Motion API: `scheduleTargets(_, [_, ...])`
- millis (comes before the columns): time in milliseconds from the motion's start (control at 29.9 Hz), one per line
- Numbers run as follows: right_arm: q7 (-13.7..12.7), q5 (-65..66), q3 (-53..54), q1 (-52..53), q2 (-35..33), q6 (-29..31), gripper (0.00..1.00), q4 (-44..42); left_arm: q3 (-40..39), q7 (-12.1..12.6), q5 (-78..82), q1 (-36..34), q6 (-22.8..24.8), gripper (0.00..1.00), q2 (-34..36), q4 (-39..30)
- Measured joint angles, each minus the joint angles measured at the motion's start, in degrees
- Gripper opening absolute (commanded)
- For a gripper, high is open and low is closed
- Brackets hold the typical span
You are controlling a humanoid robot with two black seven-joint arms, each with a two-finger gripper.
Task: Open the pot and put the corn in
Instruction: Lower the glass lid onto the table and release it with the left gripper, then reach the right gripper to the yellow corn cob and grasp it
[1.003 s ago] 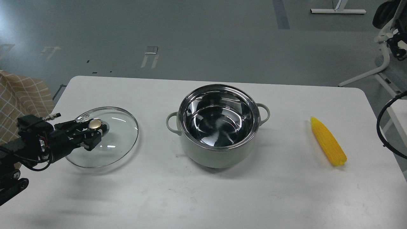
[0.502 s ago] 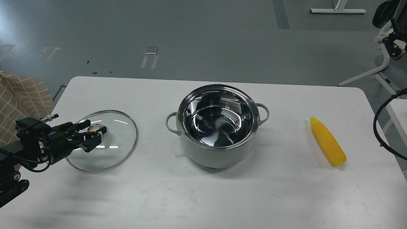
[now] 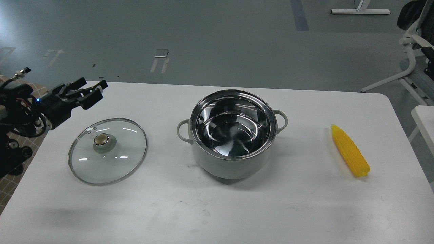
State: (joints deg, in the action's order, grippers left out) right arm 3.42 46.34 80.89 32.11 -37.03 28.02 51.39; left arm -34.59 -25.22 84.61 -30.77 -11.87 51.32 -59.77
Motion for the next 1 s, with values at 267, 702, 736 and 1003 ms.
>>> scheduleTargets(267, [0.6, 26.6, -1.0, -2.2, -4.3, 0.0, 1.0, 11.9, -0.1, 0.5, -32.8, -16.1, 4.7, 0.91, -7.5, 4.3])
scheduleTargets(702, [0.7, 57.3, -11.5, -5.2, -6.6, 0.0, 1.0, 20.5, -9.4, 1.4, -69.7, -26.6, 24.6, 0.95, -18.3, 19.5])
scheduleTargets(736, [0.7, 59.9, -12.7, -5.7, -5.8, 0.0, 1.0, 20.1, -10.7, 1.9, -70.0, -26.7, 25.7, 0.95, -19.0, 19.9])
scheduleTargets(1003, [0.6, 69.2, -16.6, -10.1, 0.1, 0.0, 0.97, 17.6, -18.2, 7.4, -70.5, -26.8, 28.9, 0.97, -22.4, 20.2])
